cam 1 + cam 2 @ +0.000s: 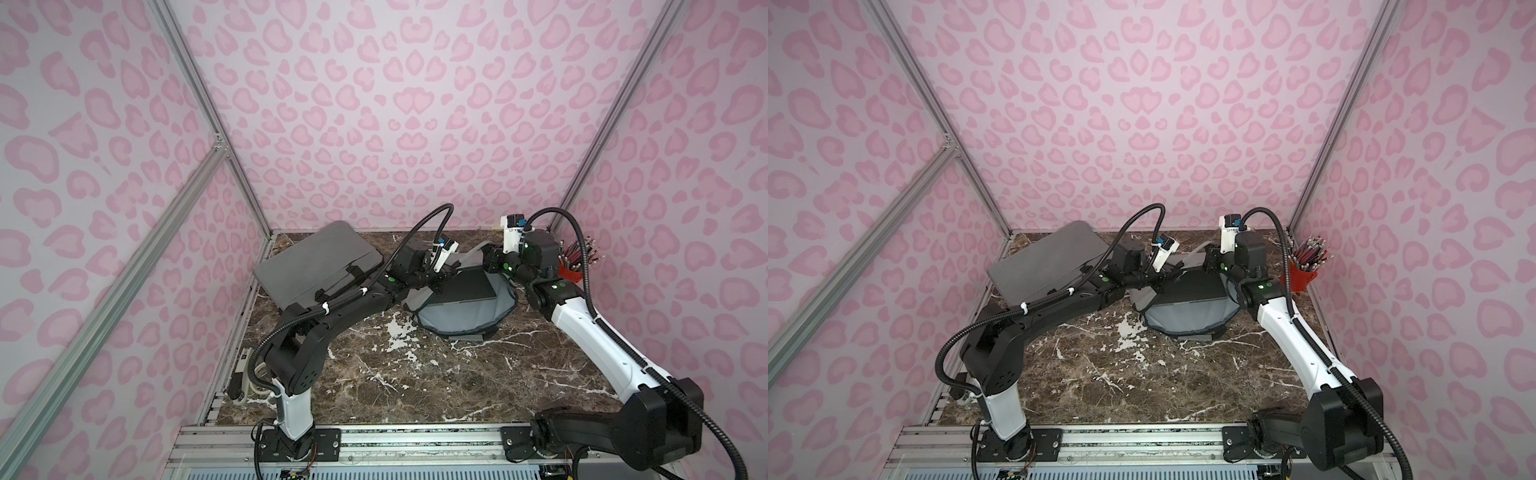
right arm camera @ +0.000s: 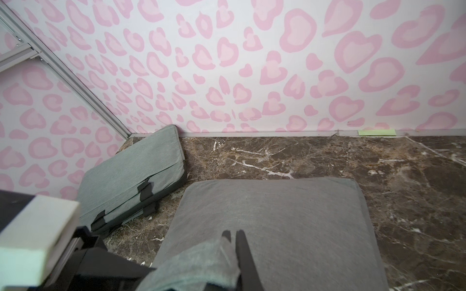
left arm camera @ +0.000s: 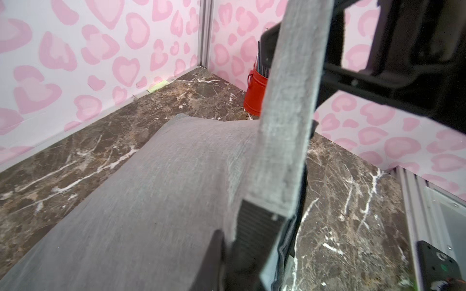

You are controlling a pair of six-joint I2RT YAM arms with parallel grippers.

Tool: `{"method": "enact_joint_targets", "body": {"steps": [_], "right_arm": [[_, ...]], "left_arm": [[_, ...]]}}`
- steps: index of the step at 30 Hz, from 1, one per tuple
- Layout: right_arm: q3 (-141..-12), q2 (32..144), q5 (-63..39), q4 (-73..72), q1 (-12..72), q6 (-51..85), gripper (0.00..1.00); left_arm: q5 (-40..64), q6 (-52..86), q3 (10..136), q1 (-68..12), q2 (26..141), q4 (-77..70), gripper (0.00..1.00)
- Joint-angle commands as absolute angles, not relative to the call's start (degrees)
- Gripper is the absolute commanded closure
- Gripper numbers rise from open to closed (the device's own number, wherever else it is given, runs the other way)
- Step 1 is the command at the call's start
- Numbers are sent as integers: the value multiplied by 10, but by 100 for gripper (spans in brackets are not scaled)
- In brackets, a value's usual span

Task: Open the zippered laptop bag and take out the laptop
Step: Take out the laptop from the zippered laptop bag.

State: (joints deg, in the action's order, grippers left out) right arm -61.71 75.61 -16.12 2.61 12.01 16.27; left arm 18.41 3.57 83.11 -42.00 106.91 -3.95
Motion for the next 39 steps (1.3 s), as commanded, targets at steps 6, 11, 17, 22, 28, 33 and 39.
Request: {"method": "enact_joint_targets", "body": {"steps": [6,11,17,22,28,33,39], "right_arm": [[-627,825,-224,-8,53,189,100],[-610,833,-238,13,42,212,84],[-564,758,-200,49,16,236,55],[-522,670,-161,84,4,264,45],[-409,541,-151,53,3,360,41],[-210,434,-224,-156,4,550,40],[-144,423,-210,-241,9,585,40]], "left_arm": [[137,95,873,-418,1079,-6,99],[122,117,890,-418,1094,12,99],[98,121,914,-418,1109,29,99],[107,130,923,-418,1118,24,99],[115,139,929,-418,1122,18,99],[116,145,934,-418,1125,16,99],[119,154,946,-417,1121,15,99]]}}
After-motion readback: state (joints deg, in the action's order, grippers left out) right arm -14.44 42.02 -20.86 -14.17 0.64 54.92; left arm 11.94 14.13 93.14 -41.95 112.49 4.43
